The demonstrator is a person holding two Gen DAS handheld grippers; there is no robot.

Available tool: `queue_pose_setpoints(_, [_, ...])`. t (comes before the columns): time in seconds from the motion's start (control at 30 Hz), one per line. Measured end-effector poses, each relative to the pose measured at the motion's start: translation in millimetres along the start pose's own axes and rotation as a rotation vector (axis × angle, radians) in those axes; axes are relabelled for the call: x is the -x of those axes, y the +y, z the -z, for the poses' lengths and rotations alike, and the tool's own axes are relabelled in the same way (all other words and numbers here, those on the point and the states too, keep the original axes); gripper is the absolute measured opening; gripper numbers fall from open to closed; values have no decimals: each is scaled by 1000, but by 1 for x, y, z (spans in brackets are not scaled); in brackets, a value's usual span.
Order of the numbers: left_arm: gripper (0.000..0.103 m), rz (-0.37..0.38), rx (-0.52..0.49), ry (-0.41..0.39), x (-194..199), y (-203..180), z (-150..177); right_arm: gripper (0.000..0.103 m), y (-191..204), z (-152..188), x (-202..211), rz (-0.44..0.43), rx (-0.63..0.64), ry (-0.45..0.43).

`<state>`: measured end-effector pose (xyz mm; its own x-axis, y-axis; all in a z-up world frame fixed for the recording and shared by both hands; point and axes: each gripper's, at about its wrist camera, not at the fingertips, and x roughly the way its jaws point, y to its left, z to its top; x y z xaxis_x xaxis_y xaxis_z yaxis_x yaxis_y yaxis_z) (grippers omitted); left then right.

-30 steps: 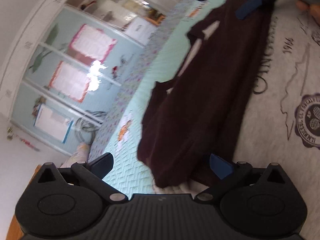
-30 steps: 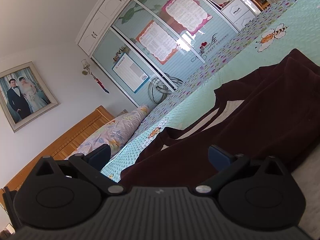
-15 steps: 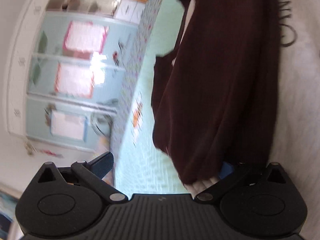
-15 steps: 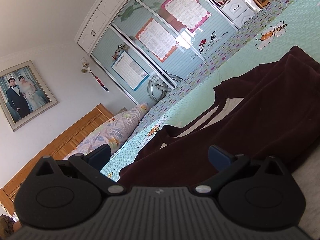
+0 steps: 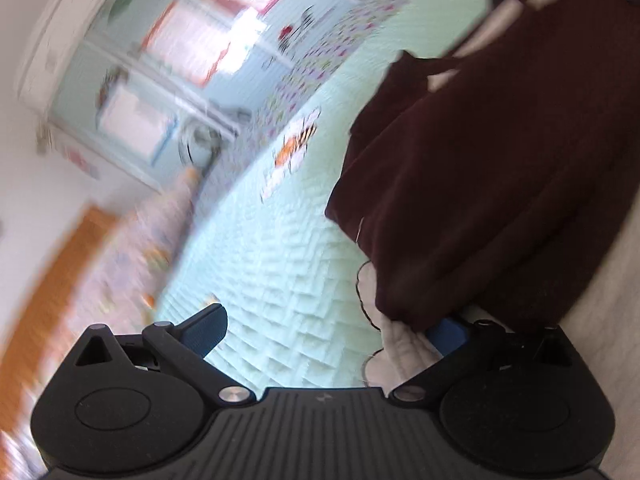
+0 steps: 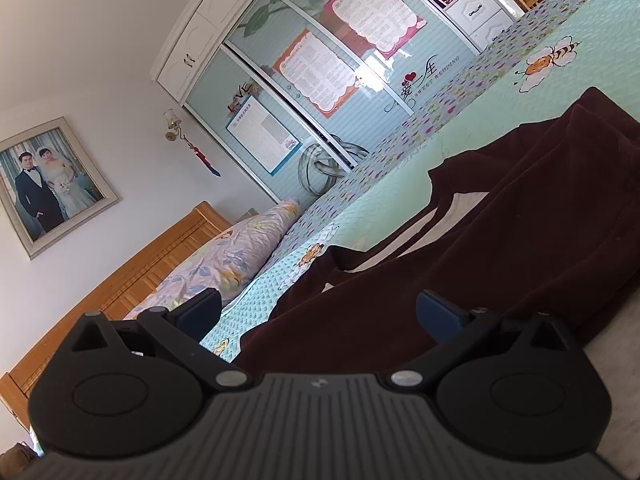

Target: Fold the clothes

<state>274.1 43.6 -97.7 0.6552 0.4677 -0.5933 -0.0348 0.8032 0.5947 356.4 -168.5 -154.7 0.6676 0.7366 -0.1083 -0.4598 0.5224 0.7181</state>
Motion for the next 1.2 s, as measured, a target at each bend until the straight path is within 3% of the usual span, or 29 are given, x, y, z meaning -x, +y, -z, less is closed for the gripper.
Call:
queue_pose_setpoints(0.07, [103,151,240,49,-13,34,15,103,-3,-2,1,-9,-10,1])
queue_pose_setpoints(0.1, [103,205,309,59,-19,45,22,103,-5,-2,1,-15,-21,1])
queue_pose_setpoints(0.17, [103,243,353,54,-22,49,34,103,-8,-3,1,-27,-41,-1])
queue_pose_setpoints(0.27, [103,251,381,54,-24,46,42,103,-8,-4,2,-26,-38,3])
queue_pose_setpoints(0.43, [103,261,323,43,-12,49,37,103,-11,-4,3,-32,-50,2])
queue_pose_setpoints(0.57, [103,365,416,30,6,76,46,103,-11,-5,3,-33,-54,4])
queue_pose_setpoints(0.7, [103,318,421,75,18,94,55,103,-11,-5,3,-38,-64,3])
queue_pose_setpoints(0.87, [103,415,753,-115,39,123,50,103,-11,-5,3,-41,-71,-4])
queue_pose_setpoints(0.97, [103,500,731,-178,26,97,15,103,-11,-5,2,-43,-73,-5])
queue_pose_setpoints(1.03, [103,505,667,-144,6,70,-2,103,-11,-5,2,-43,-73,-4])
queue_pose_setpoints(1.13, [103,387,589,92,-41,30,5,103,-11,-6,1,-47,-72,2])
queue_pose_setpoints(1.2, [103,403,657,57,-37,34,18,103,-10,-6,0,-45,-66,10])
